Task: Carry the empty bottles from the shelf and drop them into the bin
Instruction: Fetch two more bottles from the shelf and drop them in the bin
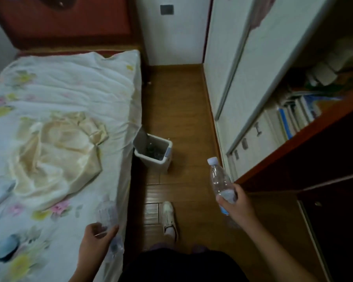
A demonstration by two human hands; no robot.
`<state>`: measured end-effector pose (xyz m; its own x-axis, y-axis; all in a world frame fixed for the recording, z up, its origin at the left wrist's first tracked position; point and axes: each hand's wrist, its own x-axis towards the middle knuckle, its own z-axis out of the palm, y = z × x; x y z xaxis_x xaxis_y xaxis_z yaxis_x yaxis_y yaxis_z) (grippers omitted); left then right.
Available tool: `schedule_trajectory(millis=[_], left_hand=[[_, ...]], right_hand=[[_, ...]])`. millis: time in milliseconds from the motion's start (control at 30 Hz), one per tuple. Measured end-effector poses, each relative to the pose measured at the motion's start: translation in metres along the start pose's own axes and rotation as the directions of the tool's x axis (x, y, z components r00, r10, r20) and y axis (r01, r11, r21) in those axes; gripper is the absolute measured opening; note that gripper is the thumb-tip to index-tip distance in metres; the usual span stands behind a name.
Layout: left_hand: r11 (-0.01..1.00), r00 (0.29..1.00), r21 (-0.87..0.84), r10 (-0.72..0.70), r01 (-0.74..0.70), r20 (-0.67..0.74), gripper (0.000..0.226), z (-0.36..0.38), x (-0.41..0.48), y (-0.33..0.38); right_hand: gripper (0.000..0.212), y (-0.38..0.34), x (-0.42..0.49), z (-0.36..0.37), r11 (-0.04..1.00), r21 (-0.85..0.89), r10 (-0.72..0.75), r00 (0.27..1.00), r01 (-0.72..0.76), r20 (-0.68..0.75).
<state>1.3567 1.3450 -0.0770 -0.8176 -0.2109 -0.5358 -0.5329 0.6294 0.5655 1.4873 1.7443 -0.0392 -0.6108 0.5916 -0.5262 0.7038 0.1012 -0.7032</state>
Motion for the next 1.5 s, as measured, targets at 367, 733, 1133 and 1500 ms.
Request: schedule_trajectory(millis=[367, 733, 1133, 1500], left_hand=[[0.993, 0.993, -0.043, 0.109, -0.107, 0.044, 0.052, 0.017, 0.109, 0.132], [0.948, 0.946, -0.122, 0.306, -0.293, 0.105, 0.059, 0.036, 0.172, 0.267], [0.986, 0.998, -0.159, 0.053, -0.058, -0.036, 0.062, 0.033, 0.225, 0.306], [0.992, 0.970, 0.109, -0.091, 0.068, 0.224, 0.043, 0.110, 0.272, 0.312]], right_hand=[[0.063, -0.091, 0.091, 0.038, 1.000, -0.010, -0.027, 0.997, 0.026, -0.072], [0.064, -0.140, 0.169, 0.032, 0.999, -0.039, 0.030, 0.997, -0.033, -0.075], [0.064, -0.258, 0.328, 0.079, 0.986, -0.150, -0.039, 0.967, 0.079, 0.250], [0.051, -0.270, 0.430, 0.161, 0.928, -0.350, 0.083, 0.842, 0.129, 0.532]])
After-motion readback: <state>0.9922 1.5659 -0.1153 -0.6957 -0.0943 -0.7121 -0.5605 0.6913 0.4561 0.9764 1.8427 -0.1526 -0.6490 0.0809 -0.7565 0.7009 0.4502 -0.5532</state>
